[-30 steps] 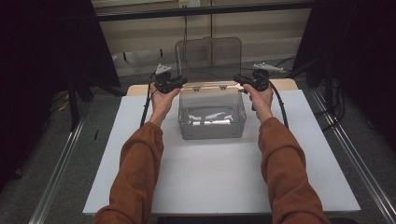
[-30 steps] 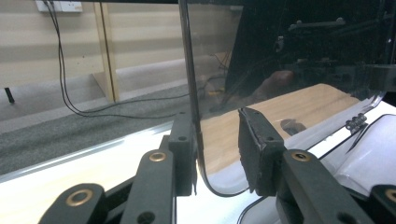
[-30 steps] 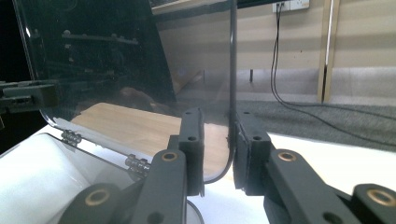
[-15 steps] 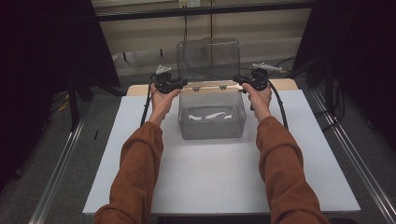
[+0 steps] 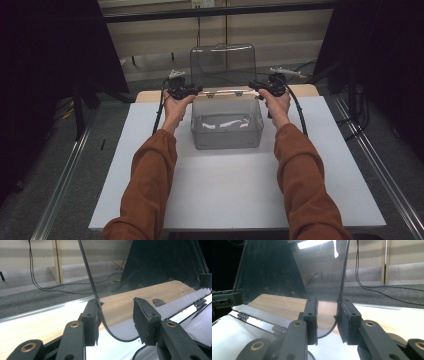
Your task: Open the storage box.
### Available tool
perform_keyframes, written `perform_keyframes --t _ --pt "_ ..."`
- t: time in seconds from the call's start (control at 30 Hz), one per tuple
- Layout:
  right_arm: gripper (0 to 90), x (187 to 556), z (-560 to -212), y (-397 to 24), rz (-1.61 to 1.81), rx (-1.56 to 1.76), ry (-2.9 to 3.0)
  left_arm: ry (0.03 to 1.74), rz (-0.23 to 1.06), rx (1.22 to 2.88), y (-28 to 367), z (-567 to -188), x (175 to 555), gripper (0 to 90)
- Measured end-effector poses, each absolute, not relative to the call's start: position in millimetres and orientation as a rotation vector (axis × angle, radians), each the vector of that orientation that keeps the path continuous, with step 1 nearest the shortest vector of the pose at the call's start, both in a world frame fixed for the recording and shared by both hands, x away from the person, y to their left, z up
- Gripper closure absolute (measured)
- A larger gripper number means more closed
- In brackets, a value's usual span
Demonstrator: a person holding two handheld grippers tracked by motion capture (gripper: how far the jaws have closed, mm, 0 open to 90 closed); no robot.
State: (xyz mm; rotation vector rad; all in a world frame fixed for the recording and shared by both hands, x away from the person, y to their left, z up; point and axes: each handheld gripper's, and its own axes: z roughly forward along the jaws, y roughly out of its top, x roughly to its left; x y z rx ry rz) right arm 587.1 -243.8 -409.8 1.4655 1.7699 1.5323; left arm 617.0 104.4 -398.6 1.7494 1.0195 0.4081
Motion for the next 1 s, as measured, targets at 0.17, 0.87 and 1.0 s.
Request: perform_keyframes --t 0.17,0.87,1.0 --pt "66.5 588.3 -412.4 -243.4 1.532 1.481 1.774 1.02 0.417 1.779 101.9 -399.3 618.5 51.8" --pt "62.7 590.1 -417.4 -245.0 1.54 1.519 1.79 1.093 0.383 1.773 98.0 -402.3 617.9 44.8" --pt "62.5 590.7 -418.4 -245.3 1.545 1.521 1.788 1.098 0.359 1.761 99.6 -404.4 619.2 44.8"
